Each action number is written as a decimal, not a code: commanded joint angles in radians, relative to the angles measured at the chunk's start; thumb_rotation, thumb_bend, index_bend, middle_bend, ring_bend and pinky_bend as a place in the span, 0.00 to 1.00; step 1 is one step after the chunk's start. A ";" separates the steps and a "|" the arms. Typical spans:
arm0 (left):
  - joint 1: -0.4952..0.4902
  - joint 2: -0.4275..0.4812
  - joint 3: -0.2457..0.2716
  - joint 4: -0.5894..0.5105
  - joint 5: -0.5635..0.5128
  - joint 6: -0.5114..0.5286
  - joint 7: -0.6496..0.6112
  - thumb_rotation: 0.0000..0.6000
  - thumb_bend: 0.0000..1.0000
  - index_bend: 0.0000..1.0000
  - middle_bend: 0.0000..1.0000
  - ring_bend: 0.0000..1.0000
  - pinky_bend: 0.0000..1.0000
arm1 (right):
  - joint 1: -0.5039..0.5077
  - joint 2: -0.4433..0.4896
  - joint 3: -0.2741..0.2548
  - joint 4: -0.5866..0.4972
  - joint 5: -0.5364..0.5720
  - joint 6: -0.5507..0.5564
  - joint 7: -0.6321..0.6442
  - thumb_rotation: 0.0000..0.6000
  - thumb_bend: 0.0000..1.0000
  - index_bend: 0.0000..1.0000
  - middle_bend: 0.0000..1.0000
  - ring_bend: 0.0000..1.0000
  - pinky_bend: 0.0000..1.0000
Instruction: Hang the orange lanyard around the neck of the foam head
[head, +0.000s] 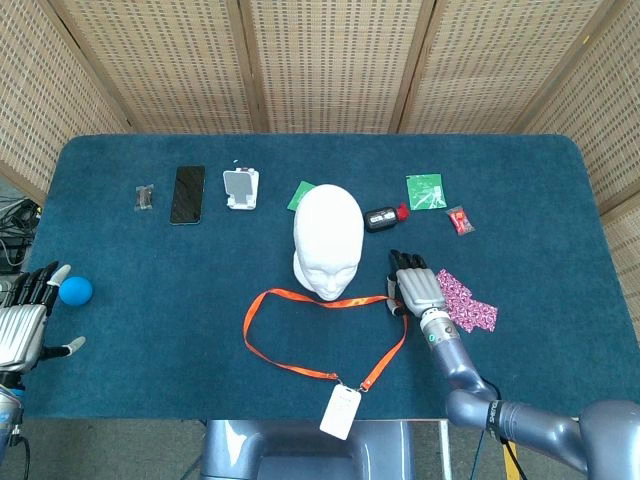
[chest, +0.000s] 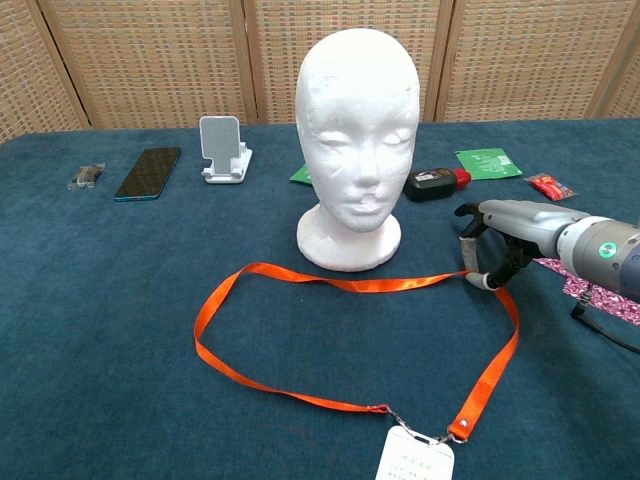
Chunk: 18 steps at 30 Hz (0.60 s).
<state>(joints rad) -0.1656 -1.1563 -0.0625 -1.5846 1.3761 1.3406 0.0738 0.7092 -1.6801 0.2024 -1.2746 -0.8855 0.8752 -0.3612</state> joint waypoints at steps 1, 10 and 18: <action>-0.001 -0.001 0.001 0.000 0.000 -0.002 0.001 1.00 0.00 0.00 0.00 0.00 0.00 | -0.003 0.003 -0.003 -0.008 -0.009 0.004 0.007 1.00 0.68 0.68 0.00 0.00 0.00; -0.064 -0.015 -0.010 -0.020 0.044 -0.056 0.014 1.00 0.00 0.00 0.00 0.00 0.00 | -0.020 0.041 -0.028 -0.058 -0.095 0.020 0.048 1.00 0.66 0.75 0.02 0.00 0.00; -0.219 -0.108 -0.057 0.001 0.085 -0.192 0.021 1.00 0.15 0.05 0.00 0.00 0.00 | -0.026 0.070 -0.030 -0.104 -0.094 0.023 0.047 1.00 0.67 0.76 0.03 0.00 0.00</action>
<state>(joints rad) -0.3462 -1.2260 -0.1018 -1.6025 1.4448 1.1825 0.1112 0.6839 -1.6118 0.1707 -1.3753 -0.9836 0.8995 -0.3150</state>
